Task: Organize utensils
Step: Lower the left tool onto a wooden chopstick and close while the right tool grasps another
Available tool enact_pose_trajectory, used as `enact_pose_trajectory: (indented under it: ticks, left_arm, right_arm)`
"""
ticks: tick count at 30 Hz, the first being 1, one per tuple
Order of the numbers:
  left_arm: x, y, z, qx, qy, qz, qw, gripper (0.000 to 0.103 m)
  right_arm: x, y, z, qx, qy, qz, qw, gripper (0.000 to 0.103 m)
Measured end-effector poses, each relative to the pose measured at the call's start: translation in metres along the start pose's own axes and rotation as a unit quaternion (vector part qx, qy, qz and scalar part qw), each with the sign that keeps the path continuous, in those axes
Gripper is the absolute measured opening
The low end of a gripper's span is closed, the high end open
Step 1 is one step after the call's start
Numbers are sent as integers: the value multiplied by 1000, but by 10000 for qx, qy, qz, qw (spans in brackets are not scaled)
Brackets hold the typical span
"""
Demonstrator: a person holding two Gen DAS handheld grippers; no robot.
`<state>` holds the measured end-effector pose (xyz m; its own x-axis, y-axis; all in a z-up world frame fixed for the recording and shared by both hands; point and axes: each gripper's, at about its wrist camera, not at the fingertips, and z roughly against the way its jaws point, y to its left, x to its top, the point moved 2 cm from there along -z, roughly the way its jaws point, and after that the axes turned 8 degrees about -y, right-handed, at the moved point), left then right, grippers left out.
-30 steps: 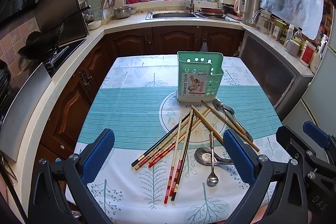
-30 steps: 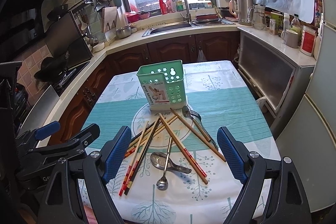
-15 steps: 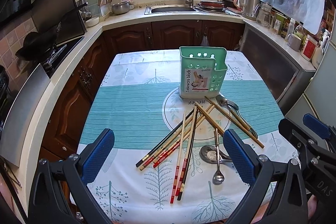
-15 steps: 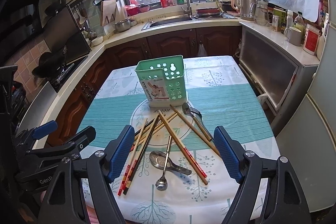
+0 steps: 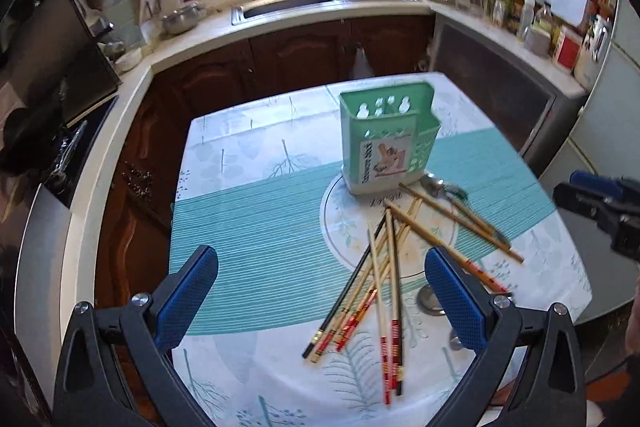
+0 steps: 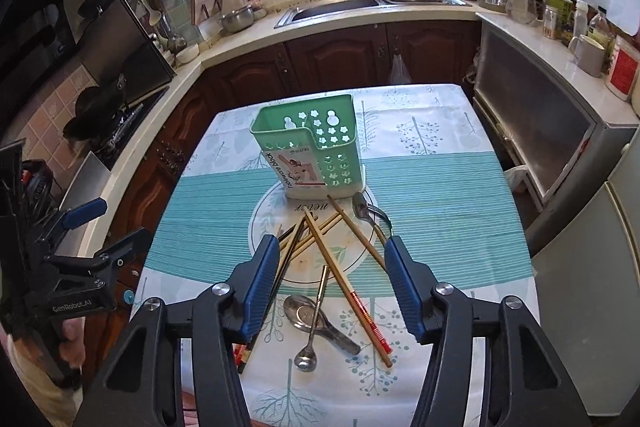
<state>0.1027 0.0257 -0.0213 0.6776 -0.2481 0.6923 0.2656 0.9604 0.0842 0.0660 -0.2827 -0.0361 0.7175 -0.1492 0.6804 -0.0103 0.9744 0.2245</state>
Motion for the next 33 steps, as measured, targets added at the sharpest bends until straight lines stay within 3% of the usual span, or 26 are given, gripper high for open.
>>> enact_pose_trajectory:
  ticks: [6,11,13,15,17,21,23,26,33]
  left_arm:
    - [-20,11,-60,-205,582,-237,9978,99]
    - [-43,-6,-97,-791,979,-328,9915,94]
    - [-48,-13,-108,-975,1130,-303,9883,88]
    - [-52,-23,-123,-1211,1361,-252,9829,72]
    - [-56,-29,-138,-1338,1591,-196,9780,66]
    - [-59,-35,-162,-1462,1900,-53,9708,48]
    - [-58,-39,-174,-1497,2041,42,9674,47]
    - [-57,-45,-186,-1497,2215,83,9636,35]
    - [-59,-62,-203,-1456,2539,76,9562,34]
  right_arm:
    - [-2,7,-65,220,563,239,9979,42]
    - [-11,-4,-122,206,1091,308,9933,34]
    - [-16,-12,-142,259,1296,322,9907,30]
    - [-22,-20,-161,213,1438,398,9886,28]
    - [-27,-25,-179,235,1543,516,9864,27]
    - [-33,-34,-207,340,1753,614,9820,26]
    - [-35,-38,-218,431,1839,612,9801,25]
    - [-33,-38,-226,547,1944,700,9769,22]
    - [-28,-26,-241,789,2203,1024,9668,21]
